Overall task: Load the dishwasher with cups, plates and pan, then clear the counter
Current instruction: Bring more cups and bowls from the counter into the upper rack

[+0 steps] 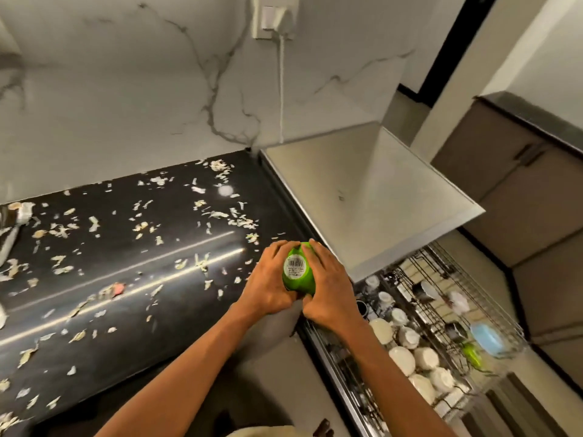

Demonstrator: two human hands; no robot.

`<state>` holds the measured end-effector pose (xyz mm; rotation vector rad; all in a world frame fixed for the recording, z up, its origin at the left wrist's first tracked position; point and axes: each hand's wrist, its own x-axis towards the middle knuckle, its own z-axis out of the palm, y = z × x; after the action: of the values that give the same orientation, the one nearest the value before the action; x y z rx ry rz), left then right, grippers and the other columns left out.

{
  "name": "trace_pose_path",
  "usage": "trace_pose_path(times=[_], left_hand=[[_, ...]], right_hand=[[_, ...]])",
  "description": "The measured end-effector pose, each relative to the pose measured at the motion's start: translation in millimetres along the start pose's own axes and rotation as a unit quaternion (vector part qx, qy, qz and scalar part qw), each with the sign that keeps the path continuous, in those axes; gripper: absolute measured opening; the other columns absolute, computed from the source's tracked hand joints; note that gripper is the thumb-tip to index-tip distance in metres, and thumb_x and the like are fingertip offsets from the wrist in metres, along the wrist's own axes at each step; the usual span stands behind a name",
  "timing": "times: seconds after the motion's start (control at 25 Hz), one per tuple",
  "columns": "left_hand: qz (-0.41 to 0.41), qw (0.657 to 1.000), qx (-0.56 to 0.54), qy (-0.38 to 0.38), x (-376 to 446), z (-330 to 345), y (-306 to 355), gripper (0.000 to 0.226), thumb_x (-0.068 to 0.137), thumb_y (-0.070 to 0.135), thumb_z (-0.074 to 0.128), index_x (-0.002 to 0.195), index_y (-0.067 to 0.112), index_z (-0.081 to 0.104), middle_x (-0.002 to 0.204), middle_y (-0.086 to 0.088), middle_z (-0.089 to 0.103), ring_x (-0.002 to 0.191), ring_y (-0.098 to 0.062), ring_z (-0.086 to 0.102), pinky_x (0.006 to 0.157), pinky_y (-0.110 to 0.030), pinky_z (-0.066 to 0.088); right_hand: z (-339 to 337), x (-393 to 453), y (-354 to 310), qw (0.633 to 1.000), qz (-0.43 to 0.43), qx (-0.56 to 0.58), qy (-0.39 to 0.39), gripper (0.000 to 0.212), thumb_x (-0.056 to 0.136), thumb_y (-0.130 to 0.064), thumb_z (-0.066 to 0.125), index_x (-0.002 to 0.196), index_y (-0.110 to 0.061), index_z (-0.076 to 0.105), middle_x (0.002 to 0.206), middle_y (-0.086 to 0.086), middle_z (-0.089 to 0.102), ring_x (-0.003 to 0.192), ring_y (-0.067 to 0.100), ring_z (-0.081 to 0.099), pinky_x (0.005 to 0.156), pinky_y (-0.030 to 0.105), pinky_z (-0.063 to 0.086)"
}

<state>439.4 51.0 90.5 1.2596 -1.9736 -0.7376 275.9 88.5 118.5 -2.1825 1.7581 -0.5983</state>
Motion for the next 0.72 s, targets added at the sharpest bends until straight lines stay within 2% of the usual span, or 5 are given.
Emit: trace_pose_path(times=[0.2,0.32,0.4,0.52,0.72], left_hand=[[0.056,0.995,0.024,-0.076,29,71,48,0.099,0.054,0.038,0.08,0.142,0.01,0.045,0.138,-0.004,0.048,0.127,-0.017,0.046,0.109,-0.028,0.041],[0.089,0.99,0.024,-0.105,44,121,73,0.095,0.056,0.036,0.081,0.14,0.009,0.047,0.135,-0.005,0.051,0.125,-0.02,0.049,0.108,-0.032,0.042],[0.1,0.986,0.02,-0.134,53,159,96,0.094,0.058,0.037,0.081,0.141,0.01,0.046,0.136,-0.004,0.05,0.125,-0.02,0.049,0.108,-0.03,0.042],[0.102,0.981,0.022,-0.165,62,205,121,0.098,0.057,0.035,0.086,0.143,0.015,0.044,0.139,-0.002,0.049,0.128,-0.018,0.047,0.109,-0.03,0.04],[0.113,0.963,0.011,-0.245,80,274,151,0.102,0.06,0.025,0.088,0.148,0.015,0.037,0.147,-0.003,0.045,0.137,-0.016,0.039,0.113,-0.035,0.039]], right_hand=[[-41,-28,79,0.998,0.051,-0.023,-0.038,0.112,0.059,-0.018,0.078,0.157,-0.014,0.023,0.162,0.005,0.029,0.15,0.022,0.024,0.123,0.031,0.02],[-66,-48,126,0.996,0.084,-0.01,-0.025,0.109,0.056,-0.019,0.077,0.154,-0.008,0.031,0.154,0.01,0.041,0.144,0.027,0.036,0.12,0.037,0.029],[-82,-66,164,0.993,0.114,-0.009,-0.014,0.104,0.056,-0.019,0.077,0.151,-0.006,0.035,0.15,0.012,0.046,0.141,0.029,0.04,0.12,0.033,0.026],[-101,-92,205,0.989,0.146,-0.011,-0.005,0.106,0.056,-0.024,0.08,0.152,-0.009,0.037,0.15,0.008,0.046,0.141,0.026,0.039,0.116,0.029,0.025],[-123,-122,258,0.975,0.219,0.01,0.036,0.107,0.053,-0.04,0.076,0.151,-0.013,0.042,0.15,0.006,0.048,0.14,0.025,0.041,0.116,0.036,0.033]])
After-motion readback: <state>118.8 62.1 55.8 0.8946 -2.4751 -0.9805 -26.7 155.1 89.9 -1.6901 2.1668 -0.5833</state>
